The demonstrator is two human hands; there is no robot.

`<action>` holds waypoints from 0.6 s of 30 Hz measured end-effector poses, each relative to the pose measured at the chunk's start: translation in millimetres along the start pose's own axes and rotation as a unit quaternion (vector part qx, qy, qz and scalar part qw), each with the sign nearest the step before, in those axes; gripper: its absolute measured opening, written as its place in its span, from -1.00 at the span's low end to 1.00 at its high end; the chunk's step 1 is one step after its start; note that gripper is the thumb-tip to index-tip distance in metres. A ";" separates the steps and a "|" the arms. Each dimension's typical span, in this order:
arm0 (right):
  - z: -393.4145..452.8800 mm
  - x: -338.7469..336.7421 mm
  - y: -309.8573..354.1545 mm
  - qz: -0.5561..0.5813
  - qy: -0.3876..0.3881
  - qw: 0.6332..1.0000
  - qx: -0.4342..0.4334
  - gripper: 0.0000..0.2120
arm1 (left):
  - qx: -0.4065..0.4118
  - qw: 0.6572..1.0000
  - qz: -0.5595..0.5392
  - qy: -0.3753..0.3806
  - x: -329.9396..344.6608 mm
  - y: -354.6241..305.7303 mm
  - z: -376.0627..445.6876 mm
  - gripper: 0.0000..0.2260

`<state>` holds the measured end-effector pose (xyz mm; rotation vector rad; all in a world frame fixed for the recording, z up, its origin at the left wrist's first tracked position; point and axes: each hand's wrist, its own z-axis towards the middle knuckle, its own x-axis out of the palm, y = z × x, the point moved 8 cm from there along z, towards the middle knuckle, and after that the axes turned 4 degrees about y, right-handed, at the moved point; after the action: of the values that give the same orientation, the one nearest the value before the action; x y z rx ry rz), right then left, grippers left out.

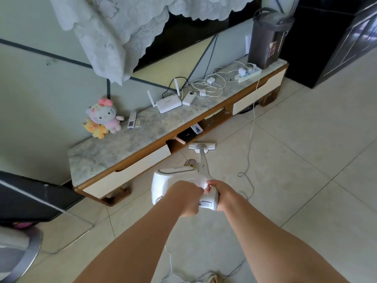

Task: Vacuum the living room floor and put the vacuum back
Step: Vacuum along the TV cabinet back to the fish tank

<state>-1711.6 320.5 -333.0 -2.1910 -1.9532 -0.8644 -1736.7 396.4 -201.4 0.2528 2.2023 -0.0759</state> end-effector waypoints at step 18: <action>-144.8 -31.1 99.5 0.053 -0.045 0.987 -0.142 -0.84 | 0.090 0.989 0.034 -0.112 -129.9 -76.9 -18.6 -0.84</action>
<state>-1670.4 214.0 -195.9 -2.5049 -1.8278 -1.1056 -1691.7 304.0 -89.3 0.4011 1.9632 -0.2547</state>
